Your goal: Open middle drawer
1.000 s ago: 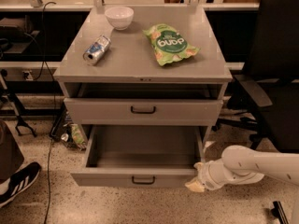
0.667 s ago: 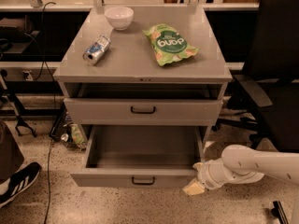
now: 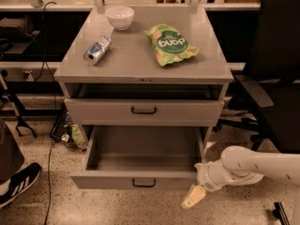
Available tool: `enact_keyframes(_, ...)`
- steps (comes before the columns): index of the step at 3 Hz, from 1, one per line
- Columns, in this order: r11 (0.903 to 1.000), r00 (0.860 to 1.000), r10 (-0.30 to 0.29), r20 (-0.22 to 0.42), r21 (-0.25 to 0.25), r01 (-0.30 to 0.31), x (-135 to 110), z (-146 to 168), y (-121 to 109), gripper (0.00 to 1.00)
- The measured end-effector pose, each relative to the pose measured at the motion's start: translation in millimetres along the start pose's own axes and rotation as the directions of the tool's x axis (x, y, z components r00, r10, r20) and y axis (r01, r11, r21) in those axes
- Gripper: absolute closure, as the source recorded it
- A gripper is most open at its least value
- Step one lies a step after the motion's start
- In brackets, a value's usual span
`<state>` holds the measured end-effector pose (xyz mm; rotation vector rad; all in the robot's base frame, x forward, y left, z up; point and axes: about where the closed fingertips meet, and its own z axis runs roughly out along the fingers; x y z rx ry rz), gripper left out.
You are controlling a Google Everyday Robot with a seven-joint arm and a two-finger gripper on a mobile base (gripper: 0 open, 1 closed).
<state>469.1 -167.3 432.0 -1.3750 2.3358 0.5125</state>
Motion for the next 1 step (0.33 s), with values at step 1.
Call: enact_keyframes(1, 1.0, 1.0, 0.0, 0.0, 0.0, 0.0, 0.0, 0.0, 0.0, 0.0)
